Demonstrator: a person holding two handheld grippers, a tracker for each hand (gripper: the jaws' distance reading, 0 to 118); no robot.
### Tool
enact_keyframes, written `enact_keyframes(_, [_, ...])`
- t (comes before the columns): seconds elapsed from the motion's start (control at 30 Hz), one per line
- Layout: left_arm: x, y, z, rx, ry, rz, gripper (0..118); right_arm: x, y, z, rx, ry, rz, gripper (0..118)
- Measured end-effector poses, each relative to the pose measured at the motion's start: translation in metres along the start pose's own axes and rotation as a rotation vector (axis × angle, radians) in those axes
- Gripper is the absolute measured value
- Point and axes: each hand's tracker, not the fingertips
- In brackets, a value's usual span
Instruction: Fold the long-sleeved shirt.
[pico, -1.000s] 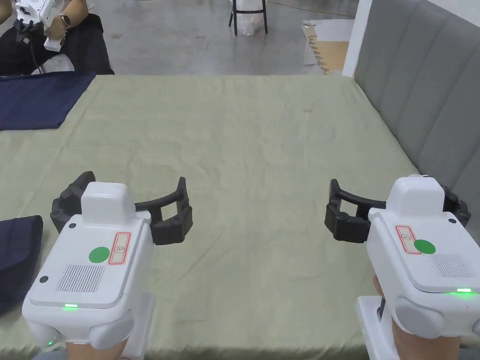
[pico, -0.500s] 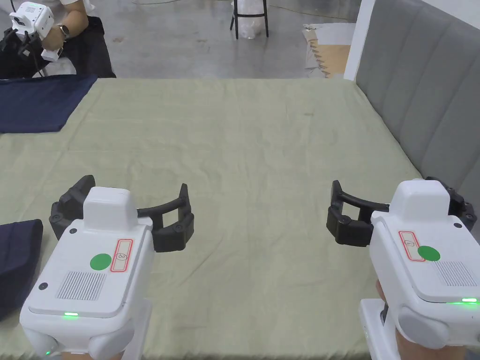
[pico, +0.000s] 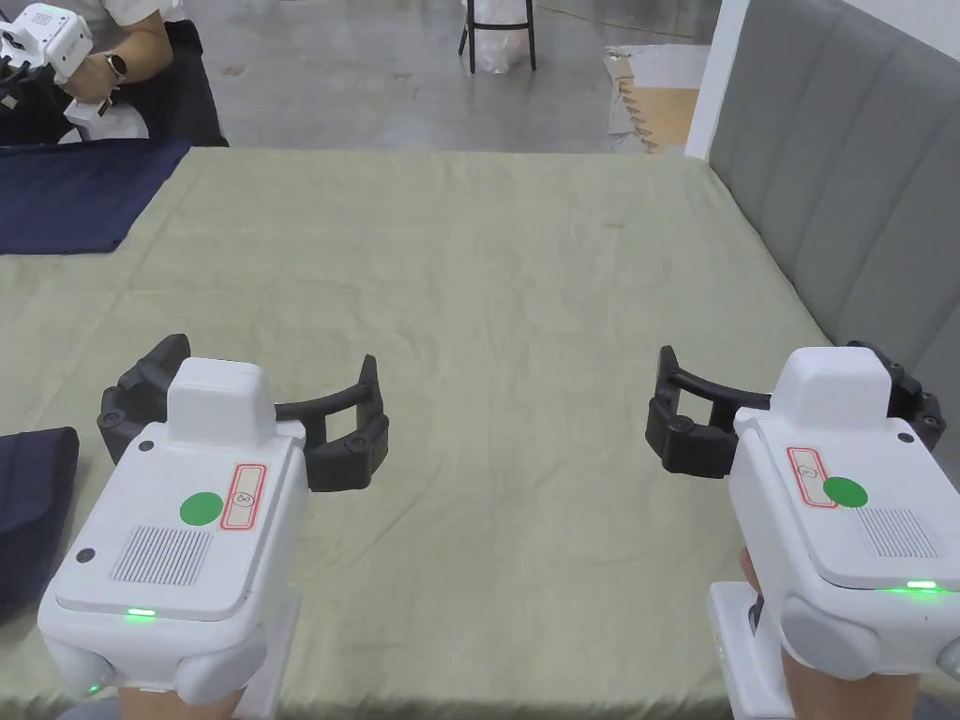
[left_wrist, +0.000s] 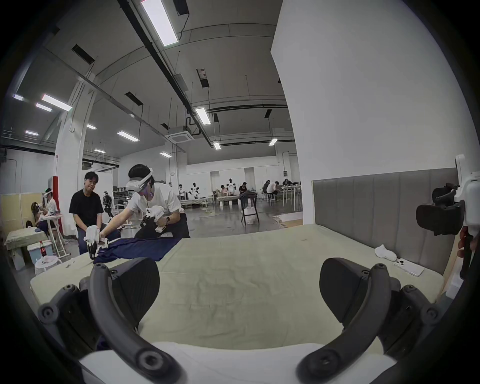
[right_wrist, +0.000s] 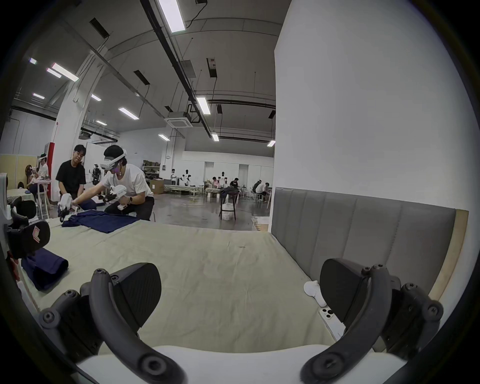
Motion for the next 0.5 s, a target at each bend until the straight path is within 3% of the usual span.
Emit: enact_keyframes(0.5, [0.0024, -0.0004, 0.0017, -0.012, -0.001, -0.025, 111, -0.0018, -0.0006, -0.0012, 0.002, 0.002, -0.002, 118])
